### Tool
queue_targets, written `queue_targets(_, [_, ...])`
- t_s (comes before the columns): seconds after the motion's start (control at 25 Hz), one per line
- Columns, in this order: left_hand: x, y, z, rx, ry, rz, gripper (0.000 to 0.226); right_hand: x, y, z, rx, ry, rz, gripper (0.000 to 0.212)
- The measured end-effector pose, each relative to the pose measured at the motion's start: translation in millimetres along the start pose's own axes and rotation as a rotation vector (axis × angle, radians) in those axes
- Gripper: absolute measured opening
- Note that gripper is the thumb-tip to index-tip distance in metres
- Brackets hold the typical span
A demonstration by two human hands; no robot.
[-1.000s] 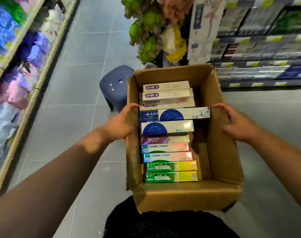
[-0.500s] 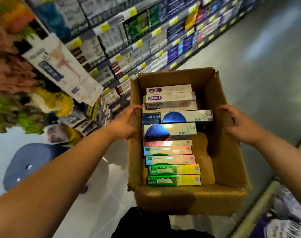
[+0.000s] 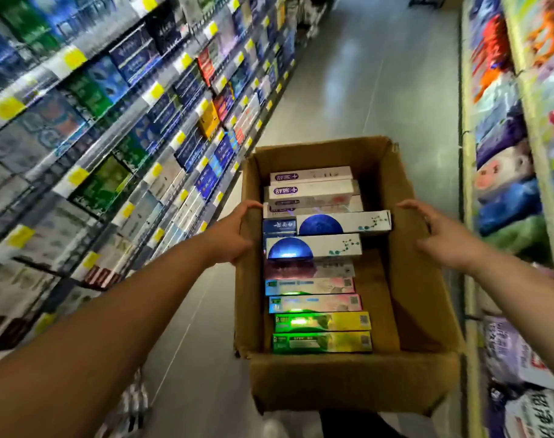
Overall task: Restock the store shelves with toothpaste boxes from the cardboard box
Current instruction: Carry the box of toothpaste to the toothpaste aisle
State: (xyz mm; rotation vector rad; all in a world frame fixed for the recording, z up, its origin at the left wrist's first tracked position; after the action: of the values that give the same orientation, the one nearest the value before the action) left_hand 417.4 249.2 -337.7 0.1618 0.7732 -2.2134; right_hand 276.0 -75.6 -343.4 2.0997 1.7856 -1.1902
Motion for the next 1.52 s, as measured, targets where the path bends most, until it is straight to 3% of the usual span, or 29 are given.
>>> queue_targets(0.48, [-76.0, 278.0, 140.3, 0.003, 0.073, -0.022, 0.075, -149.7, 264.8, -31.4, 0.042, -0.100, 0.065, 0.075])
queue_targets(1.12, [-262.1, 679.4, 284.7, 0.104, 0.326, -0.150, 0.079, -248.4, 627.1, -118.0, 0.135, -0.080, 0.188, 0.075])
queue_targets(1.52, [-313.7, 899.8, 371.7, 0.036, 0.295, -0.152, 0.083, -352.9, 873.6, -133.4, 0.097, -0.121, 0.130, 0.070])
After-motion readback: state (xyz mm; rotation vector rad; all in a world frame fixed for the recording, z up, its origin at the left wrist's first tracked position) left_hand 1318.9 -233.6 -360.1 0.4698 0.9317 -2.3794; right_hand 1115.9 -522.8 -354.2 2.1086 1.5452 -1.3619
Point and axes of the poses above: each hand's wrist, its own y-axis towards the middle knuckle, its own x-axis out of the palm, z = x × y, the point moved 9 cm from there along y, towards the middle knuckle, and after that the axes turned 8 degrees about -y, right-handed, at the moved point
